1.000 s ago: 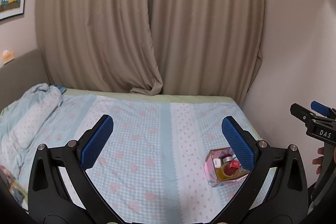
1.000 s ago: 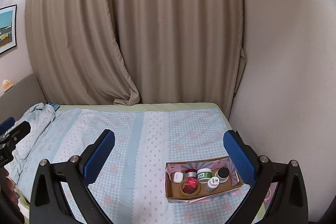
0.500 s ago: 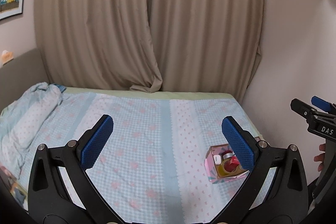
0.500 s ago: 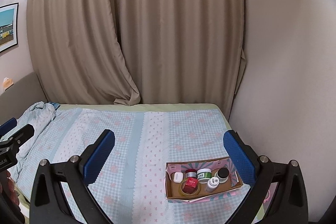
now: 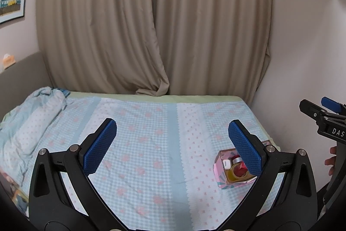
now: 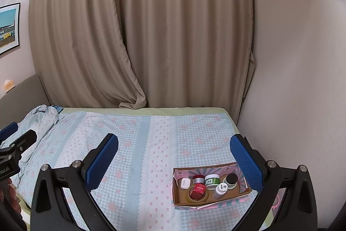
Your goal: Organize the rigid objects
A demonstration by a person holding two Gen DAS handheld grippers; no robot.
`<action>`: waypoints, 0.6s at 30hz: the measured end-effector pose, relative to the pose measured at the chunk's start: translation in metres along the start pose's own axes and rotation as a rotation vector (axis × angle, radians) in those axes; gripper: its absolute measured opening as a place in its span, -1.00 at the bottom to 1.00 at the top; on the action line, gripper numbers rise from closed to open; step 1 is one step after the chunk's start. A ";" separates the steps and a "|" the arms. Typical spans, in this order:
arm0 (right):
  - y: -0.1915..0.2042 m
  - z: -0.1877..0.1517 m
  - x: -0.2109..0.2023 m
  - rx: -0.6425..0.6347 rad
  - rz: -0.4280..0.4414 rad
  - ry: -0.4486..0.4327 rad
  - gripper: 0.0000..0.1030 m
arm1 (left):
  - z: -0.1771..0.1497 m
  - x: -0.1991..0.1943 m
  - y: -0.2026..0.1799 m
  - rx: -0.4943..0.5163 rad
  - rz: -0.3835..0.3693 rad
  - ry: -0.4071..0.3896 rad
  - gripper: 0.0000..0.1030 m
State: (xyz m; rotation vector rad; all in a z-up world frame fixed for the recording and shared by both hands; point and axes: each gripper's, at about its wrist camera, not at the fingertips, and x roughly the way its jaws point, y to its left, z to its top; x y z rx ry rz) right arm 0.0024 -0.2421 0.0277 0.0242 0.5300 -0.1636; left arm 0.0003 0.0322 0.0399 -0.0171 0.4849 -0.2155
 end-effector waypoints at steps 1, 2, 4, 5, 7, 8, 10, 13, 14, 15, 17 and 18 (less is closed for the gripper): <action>0.000 0.000 0.000 0.000 0.000 -0.002 1.00 | 0.000 0.000 -0.001 0.001 0.002 -0.002 0.99; 0.001 -0.001 -0.001 -0.002 0.000 -0.003 1.00 | 0.000 0.000 -0.001 0.001 0.004 -0.003 0.99; 0.001 -0.001 -0.001 -0.002 0.000 -0.004 1.00 | 0.000 -0.001 -0.001 0.001 0.005 -0.007 0.99; 0.001 0.000 -0.001 -0.003 0.000 -0.005 1.00 | 0.000 -0.001 -0.001 0.000 0.005 -0.008 0.99; 0.001 0.000 -0.001 -0.005 0.002 -0.006 1.00 | 0.000 -0.001 -0.001 0.001 0.007 -0.011 0.99; 0.001 0.000 0.000 -0.006 0.004 -0.007 1.00 | 0.000 -0.001 -0.001 0.002 0.008 -0.013 0.99; 0.001 0.000 0.001 -0.007 0.006 -0.007 1.00 | 0.000 -0.001 -0.002 0.006 0.009 -0.015 0.99; 0.002 0.001 0.002 -0.011 0.008 -0.009 1.00 | 0.000 -0.001 -0.002 0.009 0.012 -0.016 0.99; 0.002 0.002 0.003 -0.013 0.010 -0.010 1.00 | 0.000 -0.001 -0.002 0.008 0.010 -0.015 0.99; 0.002 0.002 0.003 -0.015 0.009 -0.011 1.00 | 0.000 -0.001 -0.002 0.006 0.012 -0.014 0.99; 0.003 0.003 0.004 -0.019 0.012 -0.014 1.00 | 0.001 -0.001 -0.002 0.005 0.016 -0.013 0.99; 0.003 0.003 0.004 -0.020 0.013 -0.016 1.00 | 0.001 0.000 -0.002 0.004 0.019 -0.014 0.99</action>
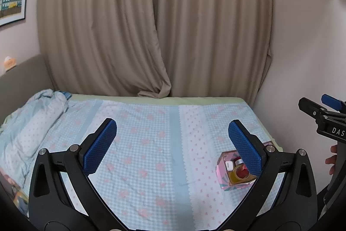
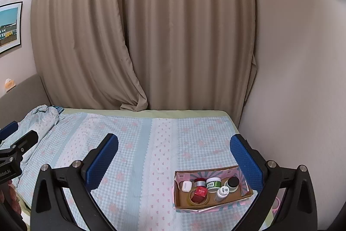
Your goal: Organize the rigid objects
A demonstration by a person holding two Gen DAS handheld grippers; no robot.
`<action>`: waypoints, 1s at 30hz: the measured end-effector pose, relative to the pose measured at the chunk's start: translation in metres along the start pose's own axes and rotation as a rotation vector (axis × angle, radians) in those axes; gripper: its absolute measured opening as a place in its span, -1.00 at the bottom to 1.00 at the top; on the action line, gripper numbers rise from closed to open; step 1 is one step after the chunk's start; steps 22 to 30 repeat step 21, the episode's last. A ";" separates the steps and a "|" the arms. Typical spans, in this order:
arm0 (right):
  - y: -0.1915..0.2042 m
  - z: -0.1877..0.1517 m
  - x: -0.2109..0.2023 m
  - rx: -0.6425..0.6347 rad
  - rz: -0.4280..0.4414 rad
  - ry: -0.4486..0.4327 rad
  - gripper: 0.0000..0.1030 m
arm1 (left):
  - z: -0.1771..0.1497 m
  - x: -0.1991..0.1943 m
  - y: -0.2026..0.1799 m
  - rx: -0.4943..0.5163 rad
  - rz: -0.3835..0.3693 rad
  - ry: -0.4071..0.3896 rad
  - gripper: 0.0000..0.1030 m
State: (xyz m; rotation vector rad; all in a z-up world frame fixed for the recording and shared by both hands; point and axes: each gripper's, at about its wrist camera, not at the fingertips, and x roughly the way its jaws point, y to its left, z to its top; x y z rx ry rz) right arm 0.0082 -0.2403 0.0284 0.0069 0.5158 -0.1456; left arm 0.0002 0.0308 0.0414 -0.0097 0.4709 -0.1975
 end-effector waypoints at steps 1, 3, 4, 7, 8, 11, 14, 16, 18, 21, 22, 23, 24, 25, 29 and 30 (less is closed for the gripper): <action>0.001 0.000 0.000 0.000 0.002 -0.002 1.00 | 0.000 0.000 0.000 0.001 0.001 -0.001 0.99; 0.001 0.001 0.000 -0.002 0.004 -0.006 1.00 | 0.001 0.001 0.000 0.002 0.020 -0.002 0.99; 0.001 0.002 0.001 -0.003 0.005 -0.007 1.00 | 0.002 0.001 0.000 0.003 0.025 -0.003 0.99; 0.002 0.001 0.001 -0.005 0.008 -0.012 1.00 | 0.002 0.000 -0.001 0.013 0.036 -0.014 0.99; 0.002 0.001 0.002 -0.006 0.009 -0.013 1.00 | 0.002 0.000 -0.001 0.017 0.046 -0.019 0.99; 0.002 0.002 0.002 -0.005 0.010 -0.015 1.00 | 0.002 -0.002 -0.002 0.024 0.072 -0.037 0.99; 0.003 0.002 0.004 -0.005 0.012 -0.018 1.00 | 0.001 -0.003 0.000 0.013 0.070 -0.046 0.99; 0.005 0.002 0.007 -0.006 0.014 -0.016 1.00 | 0.000 -0.003 0.001 0.011 0.087 -0.052 0.99; 0.006 0.002 0.008 -0.007 0.015 -0.014 1.00 | 0.000 -0.002 0.002 0.023 0.095 -0.056 0.99; 0.009 0.003 0.012 -0.008 0.014 -0.006 1.00 | -0.002 -0.001 0.007 0.021 0.081 -0.062 0.99; 0.009 0.003 0.012 -0.008 0.014 -0.006 1.00 | -0.002 -0.001 0.007 0.021 0.081 -0.062 0.99; 0.009 0.003 0.012 -0.008 0.014 -0.006 1.00 | -0.002 -0.001 0.007 0.021 0.081 -0.062 0.99; 0.009 0.003 0.012 -0.008 0.014 -0.006 1.00 | -0.002 -0.001 0.007 0.021 0.081 -0.062 0.99; 0.009 0.003 0.012 -0.008 0.014 -0.006 1.00 | -0.002 -0.001 0.007 0.021 0.081 -0.062 0.99; 0.009 0.003 0.012 -0.008 0.014 -0.006 1.00 | -0.002 -0.001 0.007 0.021 0.081 -0.062 0.99; 0.009 0.003 0.012 -0.008 0.014 -0.006 1.00 | -0.002 -0.001 0.007 0.021 0.081 -0.062 0.99</action>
